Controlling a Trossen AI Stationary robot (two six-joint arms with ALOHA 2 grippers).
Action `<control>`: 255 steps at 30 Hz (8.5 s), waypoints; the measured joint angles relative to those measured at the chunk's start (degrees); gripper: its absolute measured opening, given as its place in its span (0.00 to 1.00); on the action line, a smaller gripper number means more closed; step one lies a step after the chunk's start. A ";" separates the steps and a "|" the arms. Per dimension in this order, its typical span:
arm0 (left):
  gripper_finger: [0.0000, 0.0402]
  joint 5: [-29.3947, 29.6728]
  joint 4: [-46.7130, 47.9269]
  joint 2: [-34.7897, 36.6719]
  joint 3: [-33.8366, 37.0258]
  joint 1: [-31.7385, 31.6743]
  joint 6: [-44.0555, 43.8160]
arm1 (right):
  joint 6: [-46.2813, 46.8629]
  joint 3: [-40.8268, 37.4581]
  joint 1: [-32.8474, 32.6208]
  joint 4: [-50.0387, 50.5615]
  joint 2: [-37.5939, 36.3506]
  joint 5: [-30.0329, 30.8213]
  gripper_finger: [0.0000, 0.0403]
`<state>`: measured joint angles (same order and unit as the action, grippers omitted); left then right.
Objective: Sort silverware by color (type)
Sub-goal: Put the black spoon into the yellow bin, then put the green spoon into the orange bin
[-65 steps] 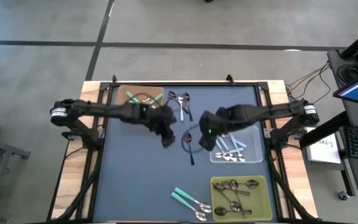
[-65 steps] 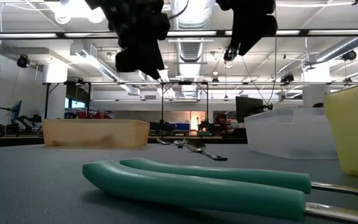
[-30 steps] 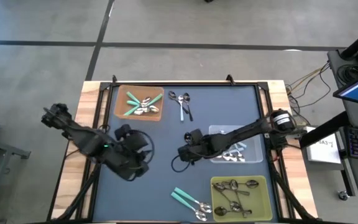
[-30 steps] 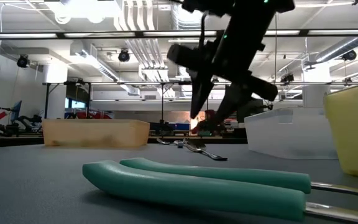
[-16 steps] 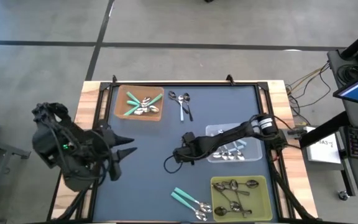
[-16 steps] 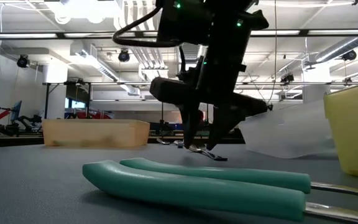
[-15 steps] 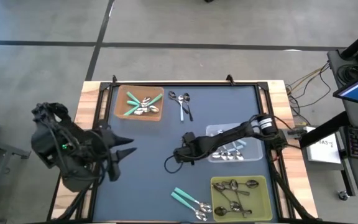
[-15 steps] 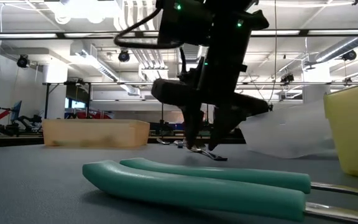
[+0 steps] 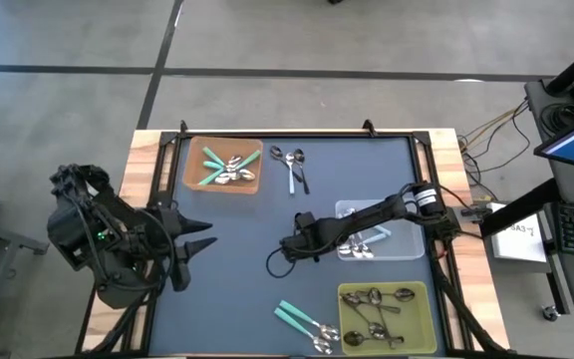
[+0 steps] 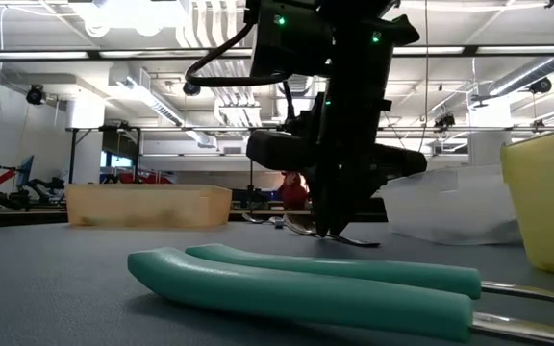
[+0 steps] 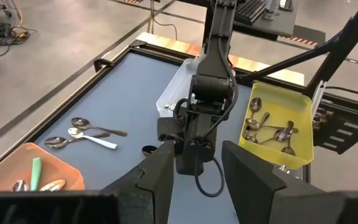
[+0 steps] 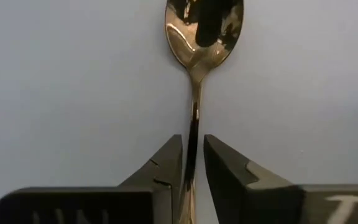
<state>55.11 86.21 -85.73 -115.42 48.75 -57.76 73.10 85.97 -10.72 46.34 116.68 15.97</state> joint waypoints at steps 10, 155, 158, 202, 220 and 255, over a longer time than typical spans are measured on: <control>0.29 0.02 0.00 0.00 0.00 0.00 -0.02 | -1.54 0.83 -0.19 1.69 0.01 -2.57 0.21; 0.29 -6.68 3.80 1.19 0.11 0.00 7.76 | -17.26 10.75 -19.59 -6.39 -0.30 -23.44 0.26; 0.29 -6.68 3.80 1.32 0.11 0.01 7.76 | -18.74 10.92 -19.17 -5.69 -0.15 -23.36 0.26; 0.29 -6.67 3.80 2.84 0.11 0.02 7.76 | -22.71 10.93 -15.98 -5.21 6.71 -27.12 0.07; 0.29 -4.78 3.42 2.56 4.38 -0.07 0.10 | -39.27 22.31 -10.58 10.04 0.29 -19.43 0.07; 0.29 13.91 -31.63 2.32 28.52 -11.80 -12.13 | -66.58 38.88 -0.12 10.34 -12.20 5.54 0.08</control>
<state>69.02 54.58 -83.42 -86.89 36.95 -69.88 6.52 124.86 -10.84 56.68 104.49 21.51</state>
